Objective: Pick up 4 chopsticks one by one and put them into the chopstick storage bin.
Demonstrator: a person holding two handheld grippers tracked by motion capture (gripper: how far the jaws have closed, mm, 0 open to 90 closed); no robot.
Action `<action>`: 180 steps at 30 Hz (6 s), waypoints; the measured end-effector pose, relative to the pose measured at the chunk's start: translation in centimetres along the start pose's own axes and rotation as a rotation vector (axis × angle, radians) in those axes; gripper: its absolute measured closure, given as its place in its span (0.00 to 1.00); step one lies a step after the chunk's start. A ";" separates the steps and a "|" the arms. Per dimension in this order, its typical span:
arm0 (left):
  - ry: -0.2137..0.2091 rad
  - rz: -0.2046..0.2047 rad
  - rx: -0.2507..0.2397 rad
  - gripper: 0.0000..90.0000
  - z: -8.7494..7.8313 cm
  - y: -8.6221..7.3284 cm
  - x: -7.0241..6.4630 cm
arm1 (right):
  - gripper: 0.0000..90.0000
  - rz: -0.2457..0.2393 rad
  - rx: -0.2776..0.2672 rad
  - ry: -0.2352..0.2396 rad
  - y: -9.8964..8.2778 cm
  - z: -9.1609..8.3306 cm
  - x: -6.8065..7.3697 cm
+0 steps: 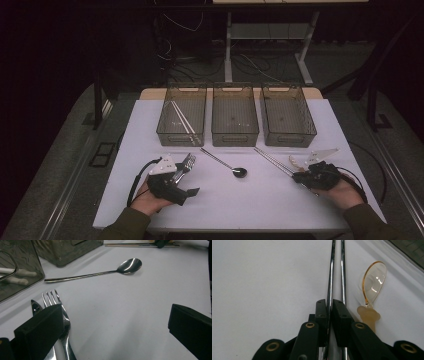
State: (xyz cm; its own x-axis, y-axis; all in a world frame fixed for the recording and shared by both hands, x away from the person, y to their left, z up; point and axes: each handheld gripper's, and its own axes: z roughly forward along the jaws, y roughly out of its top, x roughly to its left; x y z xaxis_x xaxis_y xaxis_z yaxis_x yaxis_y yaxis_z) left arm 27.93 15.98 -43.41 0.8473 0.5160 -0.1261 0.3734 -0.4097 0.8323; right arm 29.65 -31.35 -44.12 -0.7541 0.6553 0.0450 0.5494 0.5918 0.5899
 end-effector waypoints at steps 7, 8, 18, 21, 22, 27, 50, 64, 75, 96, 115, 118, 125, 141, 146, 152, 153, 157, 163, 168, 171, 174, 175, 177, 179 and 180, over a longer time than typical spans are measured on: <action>-0.002 0.003 0.003 0.00 0.0 0.0 0.0 | 0.93 0.006 -0.010 -0.009 -0.1 0.1 0.1; -0.001 0.002 0.004 0.00 0.0 0.0 0.0 | 0.93 0.005 -0.012 -0.006 -0.2 0.1 0.1; -0.003 0.005 0.000 0.00 0.0 0.0 -0.1 | 0.94 0.020 -0.014 -0.005 -0.1 0.0 0.1; -0.003 0.005 -0.001 0.00 0.0 0.0 -0.1 | 0.94 0.020 -0.014 -0.005 -0.1 0.0 0.1; -0.003 0.005 -0.001 0.00 0.0 0.0 -0.1 | 0.94 0.019 -0.015 -0.007 -0.1 -0.1 0.0; -0.003 0.005 0.000 0.00 0.0 0.0 0.0 | 0.94 0.032 -0.044 0.007 0.0 -0.6 -0.3; -0.002 0.007 0.001 0.00 0.0 0.0 -0.1 | 0.94 0.061 -0.186 0.090 0.7 -3.6 -0.8; 0.001 0.002 -0.003 0.00 0.0 0.1 -0.1 | 0.94 0.060 -0.290 0.132 1.6 -5.0 -0.7; 0.002 -0.002 -0.005 0.00 0.0 0.0 0.0 | 0.94 0.063 -0.334 0.159 2.9 -5.4 -0.7; 0.011 -0.003 -0.005 0.00 -0.1 -0.1 0.2 | 0.94 0.050 -0.412 0.168 7.1 -5.2 -0.4; 0.013 0.005 -0.007 0.00 -0.1 0.0 0.2 | 0.94 0.029 -0.445 0.134 11.7 -4.0 0.2; 0.011 0.000 -0.012 0.00 -0.1 0.0 0.2 | 0.94 0.028 -0.453 0.127 12.7 -3.7 0.3; 0.009 -0.012 -0.023 0.00 -0.1 0.0 0.1 | 0.94 0.025 -0.448 0.125 15.2 -2.6 0.6; 0.002 -0.015 -0.034 0.00 -0.3 0.1 0.0 | 0.94 0.054 -0.428 0.095 20.9 -0.4 1.4; 0.000 -0.016 -0.038 0.00 -0.3 0.1 0.0 | 0.94 0.050 -0.428 0.096 22.7 0.5 1.8; -0.004 -0.011 -0.039 0.00 -0.4 0.1 0.1 | 0.94 0.039 -0.421 0.091 24.8 2.0 2.3; -0.004 -0.012 -0.039 0.00 -0.4 0.1 0.1 | 0.94 0.039 -0.423 0.086 25.2 2.3 2.4; -0.007 -0.012 -0.045 0.00 -0.5 0.2 0.1 | 0.94 0.042 -0.419 0.079 26.4 3.3 2.6; -0.010 -0.009 -0.047 0.00 -0.5 0.2 0.1 | 0.94 0.046 -0.402 0.064 27.9 4.9 3.0; -0.011 -0.009 -0.048 0.00 -0.5 0.2 0.1 | 0.94 0.043 -0.379 0.048 29.2 6.4 3.1; -0.012 -0.009 -0.048 0.00 -0.5 0.2 0.1 | 0.94 0.045 -0.362 0.036 30.0 7.4 3.2; -0.014 -0.011 -0.053 0.00 -0.5 0.2 0.1 | 0.94 0.053 -0.350 0.032 30.7 8.4 3.2; -0.013 -0.013 -0.055 0.00 -0.5 0.3 0.1 | 0.94 0.051 -0.347 0.027 30.9 8.7 3.3; -0.015 -0.017 -0.056 0.00 -0.5 0.2 0.1 | 0.94 0.057 -0.337 0.024 31.3 9.4 3.3; -0.015 -0.012 -0.052 0.00 -0.5 0.3 0.1 | 0.94 0.059 -0.324 0.018 31.7 10.1 3.4; -0.016 -0.009 -0.048 0.00 -0.6 0.3 0.1 | 0.94 0.062 -0.317 0.015 31.8 10.5 3.4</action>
State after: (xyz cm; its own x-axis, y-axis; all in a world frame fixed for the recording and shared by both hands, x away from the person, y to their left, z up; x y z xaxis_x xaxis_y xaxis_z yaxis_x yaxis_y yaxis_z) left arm 27.90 16.35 -42.90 0.8503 0.5069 -0.1419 0.3623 -0.3682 0.8562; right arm 48.33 -5.36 -33.62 -0.7292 0.6771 0.0990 0.4565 0.3735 0.8075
